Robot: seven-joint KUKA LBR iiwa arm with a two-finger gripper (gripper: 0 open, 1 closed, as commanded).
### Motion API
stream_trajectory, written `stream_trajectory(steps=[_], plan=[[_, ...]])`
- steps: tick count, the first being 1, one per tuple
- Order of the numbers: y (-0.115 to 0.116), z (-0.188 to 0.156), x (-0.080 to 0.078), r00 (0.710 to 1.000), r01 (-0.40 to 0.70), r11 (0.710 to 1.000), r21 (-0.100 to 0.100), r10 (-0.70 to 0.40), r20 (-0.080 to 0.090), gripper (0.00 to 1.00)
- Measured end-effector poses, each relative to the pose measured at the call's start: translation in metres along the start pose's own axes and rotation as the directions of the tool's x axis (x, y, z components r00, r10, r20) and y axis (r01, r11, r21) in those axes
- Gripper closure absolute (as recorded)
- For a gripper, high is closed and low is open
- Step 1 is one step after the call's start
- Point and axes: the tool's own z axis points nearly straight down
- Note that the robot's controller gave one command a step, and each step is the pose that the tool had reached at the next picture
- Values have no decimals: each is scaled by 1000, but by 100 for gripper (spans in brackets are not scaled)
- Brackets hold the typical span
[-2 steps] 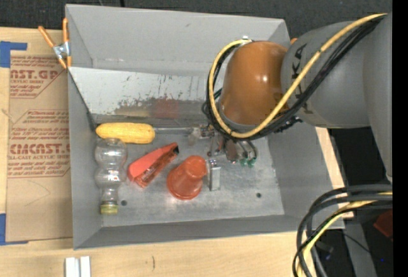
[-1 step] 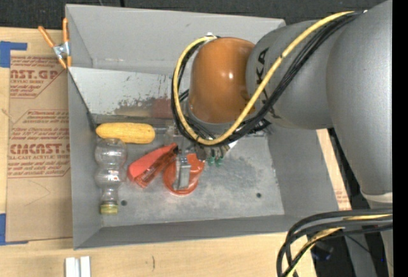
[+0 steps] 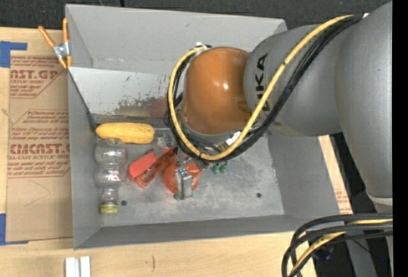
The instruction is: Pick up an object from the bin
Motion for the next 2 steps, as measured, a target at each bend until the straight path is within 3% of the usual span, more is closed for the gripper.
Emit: stream_trajectory(steps=[1, 2], plan=[[-11, 61, -46, 999, 43, 999, 0, -43, 10, 0], [-15, 88, -56, 988, 156, 988, -1, -156, 2, 100]])
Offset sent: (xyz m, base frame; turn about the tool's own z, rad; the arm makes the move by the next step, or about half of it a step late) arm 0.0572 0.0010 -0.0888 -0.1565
